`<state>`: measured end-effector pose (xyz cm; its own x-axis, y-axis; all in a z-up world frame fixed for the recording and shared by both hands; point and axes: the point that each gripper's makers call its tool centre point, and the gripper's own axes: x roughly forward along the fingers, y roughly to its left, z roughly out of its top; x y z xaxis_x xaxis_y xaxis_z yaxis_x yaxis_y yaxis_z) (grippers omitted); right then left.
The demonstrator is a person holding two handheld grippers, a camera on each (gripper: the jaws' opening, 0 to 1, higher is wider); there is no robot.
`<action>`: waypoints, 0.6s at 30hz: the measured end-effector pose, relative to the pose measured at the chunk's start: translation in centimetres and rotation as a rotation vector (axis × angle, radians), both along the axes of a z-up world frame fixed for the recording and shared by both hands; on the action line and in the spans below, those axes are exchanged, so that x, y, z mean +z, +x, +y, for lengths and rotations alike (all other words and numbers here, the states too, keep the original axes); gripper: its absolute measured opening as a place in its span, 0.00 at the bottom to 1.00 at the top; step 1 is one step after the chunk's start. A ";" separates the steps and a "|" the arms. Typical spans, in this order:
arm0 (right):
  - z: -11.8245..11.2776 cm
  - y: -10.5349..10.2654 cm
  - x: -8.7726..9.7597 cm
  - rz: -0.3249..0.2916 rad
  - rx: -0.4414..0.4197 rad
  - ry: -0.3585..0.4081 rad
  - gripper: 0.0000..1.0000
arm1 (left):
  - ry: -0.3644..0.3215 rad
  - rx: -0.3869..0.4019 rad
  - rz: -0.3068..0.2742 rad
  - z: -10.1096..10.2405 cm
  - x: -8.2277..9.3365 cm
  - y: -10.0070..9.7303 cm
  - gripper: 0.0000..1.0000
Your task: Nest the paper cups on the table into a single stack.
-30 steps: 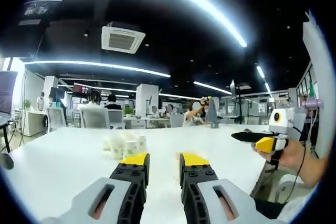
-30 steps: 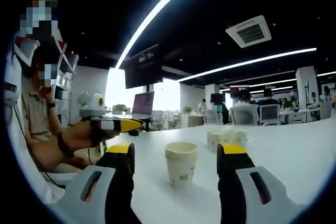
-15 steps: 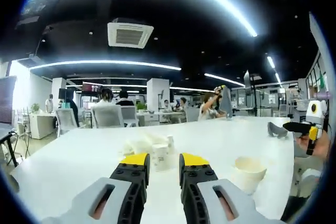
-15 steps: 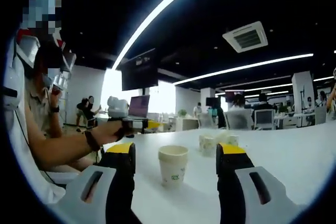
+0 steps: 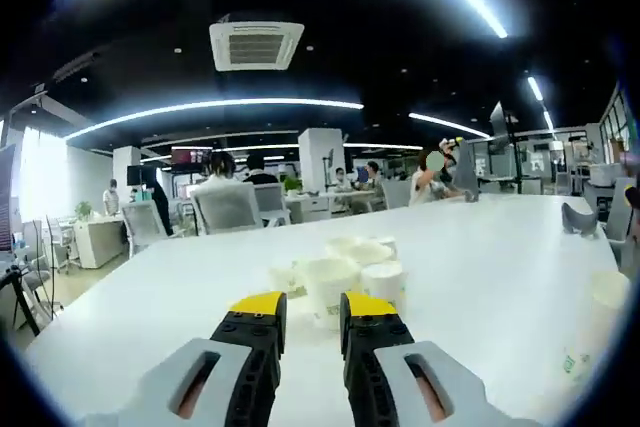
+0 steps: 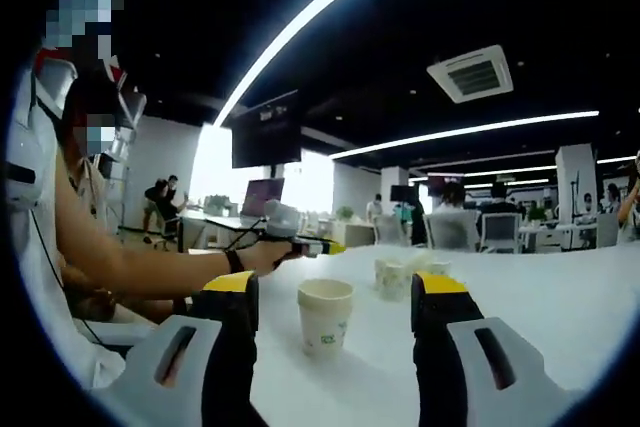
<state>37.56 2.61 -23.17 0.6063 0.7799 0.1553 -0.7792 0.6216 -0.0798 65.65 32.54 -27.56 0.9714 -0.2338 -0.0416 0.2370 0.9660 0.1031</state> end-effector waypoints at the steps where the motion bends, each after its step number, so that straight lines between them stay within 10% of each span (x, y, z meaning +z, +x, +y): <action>1: 0.0 0.0 0.1 -0.002 -0.001 -0.001 0.64 | 0.007 0.006 0.002 0.0 -0.3 0.9 0.23; 18: -0.1 -0.3 1.9 -0.050 0.000 -0.009 0.63 | 0.097 0.087 0.027 0.0 -3.5 10.5 0.19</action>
